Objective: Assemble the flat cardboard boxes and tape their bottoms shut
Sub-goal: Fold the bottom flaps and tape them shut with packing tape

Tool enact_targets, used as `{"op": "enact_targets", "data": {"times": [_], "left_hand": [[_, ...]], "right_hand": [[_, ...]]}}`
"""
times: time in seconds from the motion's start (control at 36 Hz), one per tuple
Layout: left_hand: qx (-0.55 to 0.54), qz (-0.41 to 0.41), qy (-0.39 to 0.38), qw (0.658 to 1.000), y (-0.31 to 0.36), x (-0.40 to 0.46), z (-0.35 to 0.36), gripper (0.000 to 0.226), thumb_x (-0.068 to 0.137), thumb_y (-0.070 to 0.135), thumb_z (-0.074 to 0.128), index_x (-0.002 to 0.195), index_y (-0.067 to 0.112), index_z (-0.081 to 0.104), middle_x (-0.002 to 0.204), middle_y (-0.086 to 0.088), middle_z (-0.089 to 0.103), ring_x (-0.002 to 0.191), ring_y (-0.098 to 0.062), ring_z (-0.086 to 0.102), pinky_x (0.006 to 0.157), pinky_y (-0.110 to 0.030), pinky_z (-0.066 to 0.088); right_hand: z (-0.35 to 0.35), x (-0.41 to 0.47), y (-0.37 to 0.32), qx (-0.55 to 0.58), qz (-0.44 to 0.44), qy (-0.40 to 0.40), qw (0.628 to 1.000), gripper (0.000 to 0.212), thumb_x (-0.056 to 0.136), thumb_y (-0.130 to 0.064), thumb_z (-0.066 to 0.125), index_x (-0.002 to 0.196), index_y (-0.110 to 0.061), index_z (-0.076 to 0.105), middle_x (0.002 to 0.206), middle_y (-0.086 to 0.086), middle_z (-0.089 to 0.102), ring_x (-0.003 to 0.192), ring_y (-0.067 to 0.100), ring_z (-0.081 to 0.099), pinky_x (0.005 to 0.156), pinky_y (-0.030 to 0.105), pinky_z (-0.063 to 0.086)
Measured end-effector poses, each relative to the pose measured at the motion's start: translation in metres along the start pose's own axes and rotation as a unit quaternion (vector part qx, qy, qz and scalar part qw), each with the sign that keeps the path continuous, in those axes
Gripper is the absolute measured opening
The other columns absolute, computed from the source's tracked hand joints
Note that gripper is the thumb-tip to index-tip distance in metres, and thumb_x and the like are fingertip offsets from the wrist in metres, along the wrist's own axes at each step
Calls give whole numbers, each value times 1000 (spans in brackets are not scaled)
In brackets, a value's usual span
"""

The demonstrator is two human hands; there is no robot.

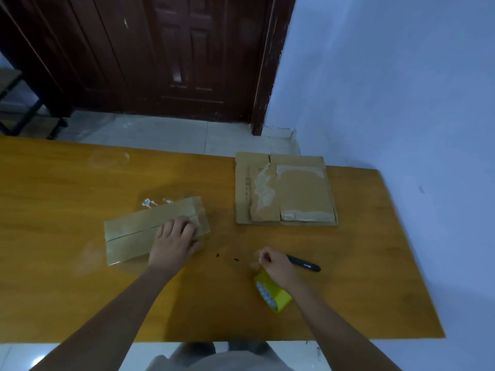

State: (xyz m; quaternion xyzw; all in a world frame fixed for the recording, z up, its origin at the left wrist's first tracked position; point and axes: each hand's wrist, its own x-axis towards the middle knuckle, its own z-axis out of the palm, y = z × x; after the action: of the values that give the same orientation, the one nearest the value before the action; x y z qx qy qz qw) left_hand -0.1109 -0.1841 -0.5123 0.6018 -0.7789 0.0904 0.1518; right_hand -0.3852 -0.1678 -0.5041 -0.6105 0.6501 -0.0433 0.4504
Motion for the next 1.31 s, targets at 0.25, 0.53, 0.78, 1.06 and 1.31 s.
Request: {"op": "enact_targets", "data": {"times": [0.25,0.53,0.78,1.06,1.31], "left_hand": [[-25,4,-56,998,-27,-4,-4,68,51,42,89,94,14,46,111,-12,58,96,-32,52,78,-41,36],[-41,-7,-51,998,-24,1,-3,70,50,41,89,92,12,40,109,-12,60,99,-30,44,77,-43,38],[-19,4,-41,999,-25,-1,2,67,54,40,87,94,11,41,108,-13,61,95,-31,46,73,-43,44],[7,24,14,1000,-27,-4,6,66,58,44,83,101,11,46,106,-9,61,95,-27,43,78,-40,33],[20,30,18,999,-28,-5,10,64,61,46,80,104,11,48,109,-8,57,97,-26,45,78,-40,33]], "right_hand": [[-9,11,-21,-172,59,-99,978,20,96,-14,38,100,-8,56,98,7,60,86,24,55,59,30,36],[38,22,-51,-130,60,-8,990,18,97,-21,41,81,-24,47,70,-5,50,68,16,48,56,29,33],[47,30,-63,-144,59,9,988,15,96,-26,43,85,-30,52,82,-10,57,72,12,52,56,27,37],[68,56,-83,-215,53,-26,975,24,94,-24,46,105,-22,67,116,6,61,104,27,59,78,32,47],[86,71,-96,-290,47,-52,954,26,92,-16,43,98,-16,69,112,10,66,104,30,62,77,32,49]]}}
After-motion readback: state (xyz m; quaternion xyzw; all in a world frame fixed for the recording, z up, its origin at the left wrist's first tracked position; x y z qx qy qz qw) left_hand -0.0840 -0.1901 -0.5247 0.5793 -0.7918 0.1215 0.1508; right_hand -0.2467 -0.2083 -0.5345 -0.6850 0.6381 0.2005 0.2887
